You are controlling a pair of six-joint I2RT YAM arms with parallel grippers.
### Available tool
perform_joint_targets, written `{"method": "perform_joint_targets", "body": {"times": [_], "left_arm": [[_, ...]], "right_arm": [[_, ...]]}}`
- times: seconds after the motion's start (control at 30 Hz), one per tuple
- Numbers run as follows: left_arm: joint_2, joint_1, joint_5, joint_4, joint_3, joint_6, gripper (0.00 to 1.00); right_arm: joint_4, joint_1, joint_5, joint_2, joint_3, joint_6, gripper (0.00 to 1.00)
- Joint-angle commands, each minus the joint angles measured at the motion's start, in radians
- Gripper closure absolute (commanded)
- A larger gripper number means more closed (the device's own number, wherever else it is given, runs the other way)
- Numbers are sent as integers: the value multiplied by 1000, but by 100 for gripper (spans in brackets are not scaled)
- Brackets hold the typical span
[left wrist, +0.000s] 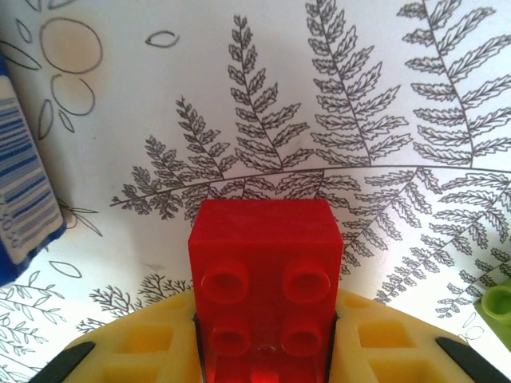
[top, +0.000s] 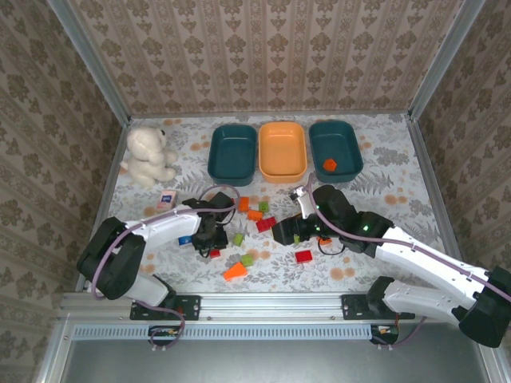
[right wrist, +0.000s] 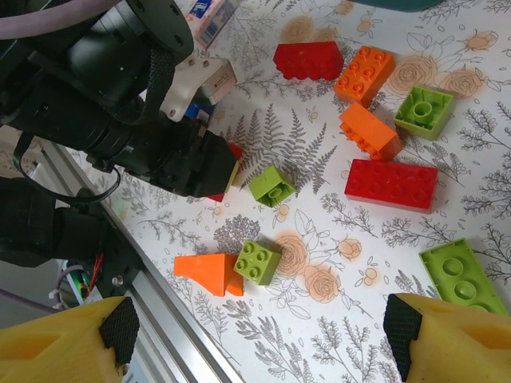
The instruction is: Sort the legos into containers by color
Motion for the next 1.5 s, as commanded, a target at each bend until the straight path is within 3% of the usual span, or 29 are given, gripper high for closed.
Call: {"method": "perform_joint_targets", "body": {"times": [0.0,0.13,0.23,0.43,0.83,1.17,1.47], "left_arm": [[-74,-7,-70,-104,55,34,74],[-135,23,-111,-188,221,111,77],[-87,96,-70,-165,364,204,77],[195,189,-27,-119,690,363,77],[751,278,-25,-179,1261,424,79],[907,301,28,-201,1331,396,75],[900,297,69,-203,1315,413,52]], "right_arm": [[3,3,46,-4,50,9,17],[-26,-13,98,-13,93,7,17],[-33,-40,139,-8,116,26,17],[-33,-114,151,54,190,50,17],[-81,-218,120,136,286,79,17],[-139,-251,144,104,249,97,17],[-221,-273,198,100,215,117,18]]}}
